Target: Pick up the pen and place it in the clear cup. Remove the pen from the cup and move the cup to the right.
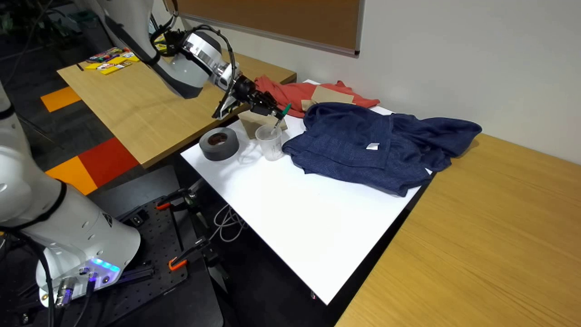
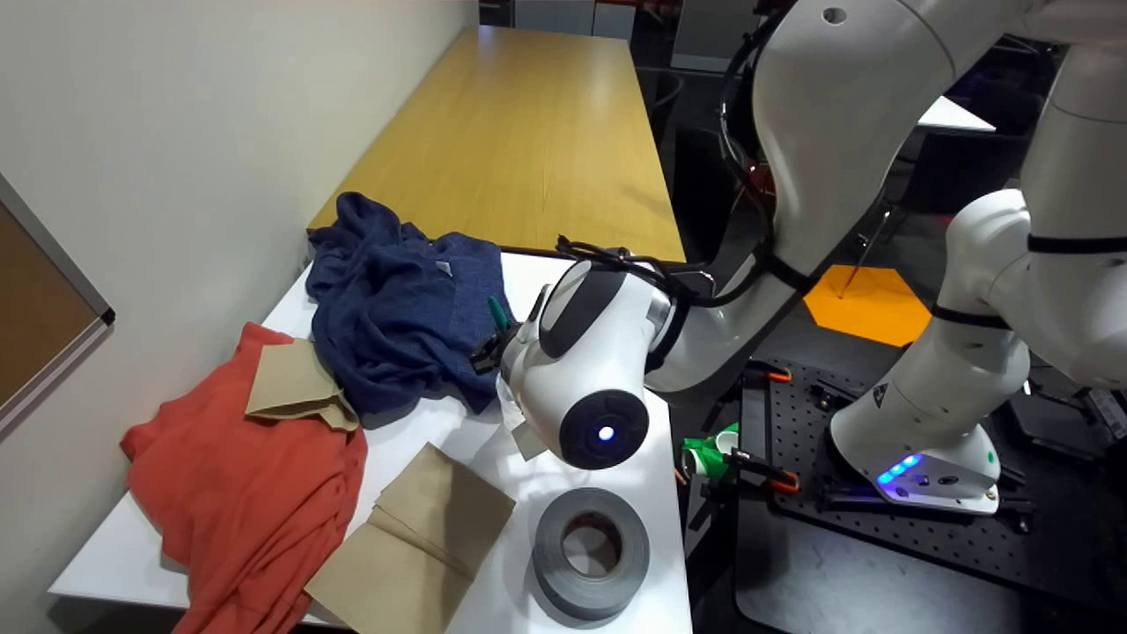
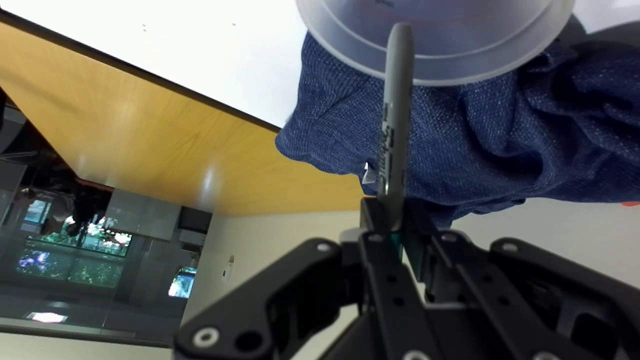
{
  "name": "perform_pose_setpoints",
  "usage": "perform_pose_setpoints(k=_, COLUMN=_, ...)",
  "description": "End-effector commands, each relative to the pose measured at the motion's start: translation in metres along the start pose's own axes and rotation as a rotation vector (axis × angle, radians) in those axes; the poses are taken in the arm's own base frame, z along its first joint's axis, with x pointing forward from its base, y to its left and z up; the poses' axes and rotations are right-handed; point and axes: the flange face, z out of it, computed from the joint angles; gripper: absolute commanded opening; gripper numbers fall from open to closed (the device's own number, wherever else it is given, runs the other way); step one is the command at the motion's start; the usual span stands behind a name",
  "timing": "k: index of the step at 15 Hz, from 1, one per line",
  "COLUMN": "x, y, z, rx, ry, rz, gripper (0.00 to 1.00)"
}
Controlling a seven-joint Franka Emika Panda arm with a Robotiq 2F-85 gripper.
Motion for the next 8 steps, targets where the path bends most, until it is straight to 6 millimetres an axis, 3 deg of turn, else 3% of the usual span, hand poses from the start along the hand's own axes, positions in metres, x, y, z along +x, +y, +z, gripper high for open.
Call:
perform_pose_setpoints(k=1, x=-0.008, y=-0.01, z=-0.003, rx=-0.011, ry=0.007, rz=0.017, gripper=0.04)
perform_pose_setpoints(k=4, x=-0.017, y=-0.01, z=-0.01, rx=-0.009, ry=-0.001, rz=0.012, gripper=0.04)
perform_pose_setpoints(k=5, x=-0.019, y=-0.01, z=-0.014, rx=-0.007, ry=0.001, rz=0.01, gripper=0.4)
perform_pose_setpoints(k=6, x=-0.019, y=-0.01, z=-0.017, rx=-0.004, ry=0.004, rz=0.011, gripper=0.41)
perform_pose_setpoints(k=8, x=-0.019, y=-0.01, z=-0.023, rx=0.001, ry=0.01, rz=0.016, gripper=0.56)
